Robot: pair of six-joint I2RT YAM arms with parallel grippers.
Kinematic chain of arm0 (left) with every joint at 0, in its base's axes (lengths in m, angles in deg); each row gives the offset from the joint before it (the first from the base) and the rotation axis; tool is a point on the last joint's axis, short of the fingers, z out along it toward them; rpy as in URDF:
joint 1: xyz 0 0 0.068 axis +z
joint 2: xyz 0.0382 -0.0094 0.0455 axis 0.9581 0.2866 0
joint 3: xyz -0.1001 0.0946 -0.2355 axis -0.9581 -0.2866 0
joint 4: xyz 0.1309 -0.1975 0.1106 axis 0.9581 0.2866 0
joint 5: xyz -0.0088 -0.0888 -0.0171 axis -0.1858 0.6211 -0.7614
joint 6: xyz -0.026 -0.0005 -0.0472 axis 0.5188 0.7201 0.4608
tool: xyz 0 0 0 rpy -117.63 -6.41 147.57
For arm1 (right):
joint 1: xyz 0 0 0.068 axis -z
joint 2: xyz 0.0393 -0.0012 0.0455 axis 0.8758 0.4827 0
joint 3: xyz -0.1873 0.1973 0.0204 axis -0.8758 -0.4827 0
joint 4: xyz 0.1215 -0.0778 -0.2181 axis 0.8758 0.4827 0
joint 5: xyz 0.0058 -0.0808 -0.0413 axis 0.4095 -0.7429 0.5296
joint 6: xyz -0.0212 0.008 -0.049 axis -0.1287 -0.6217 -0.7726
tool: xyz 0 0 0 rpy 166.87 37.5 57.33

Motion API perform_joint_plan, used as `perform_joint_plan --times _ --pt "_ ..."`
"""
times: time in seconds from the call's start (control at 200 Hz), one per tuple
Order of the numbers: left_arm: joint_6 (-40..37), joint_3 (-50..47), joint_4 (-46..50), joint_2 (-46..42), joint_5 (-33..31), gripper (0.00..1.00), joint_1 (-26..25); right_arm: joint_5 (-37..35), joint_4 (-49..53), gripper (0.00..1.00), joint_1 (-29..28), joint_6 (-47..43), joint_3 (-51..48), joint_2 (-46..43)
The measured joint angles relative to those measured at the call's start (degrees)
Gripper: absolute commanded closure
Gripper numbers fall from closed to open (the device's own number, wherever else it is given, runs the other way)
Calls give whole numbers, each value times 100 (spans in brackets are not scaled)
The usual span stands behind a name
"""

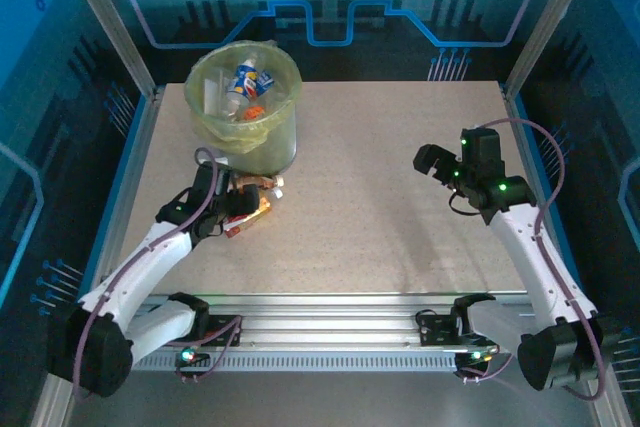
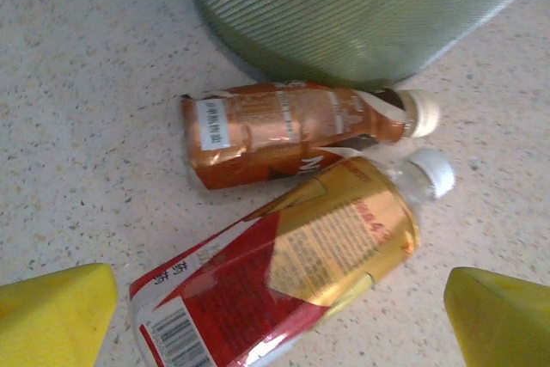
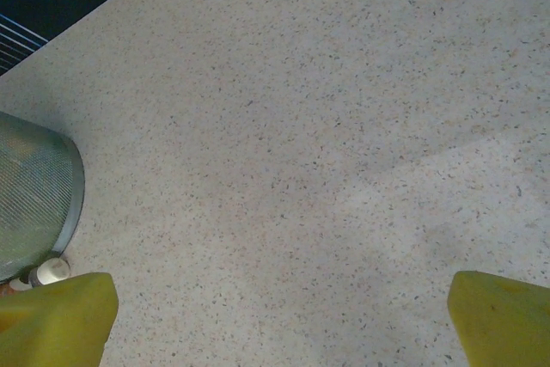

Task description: Put the plastic bottles in the bin

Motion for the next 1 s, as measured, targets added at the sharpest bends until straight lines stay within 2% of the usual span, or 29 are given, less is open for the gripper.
perform_joint_plan --times 0.295,0.63,1.001 --pt "197 -20 -433 643 326 1 369 -42 35 0 0 22 0 -39" --pt "350 -20 -433 1040 651 1 378 -61 31 0 -2 22 0 -39" --pt "446 -20 -315 1069 1016 1 334 -63 28 0 -4 44 0 -35"
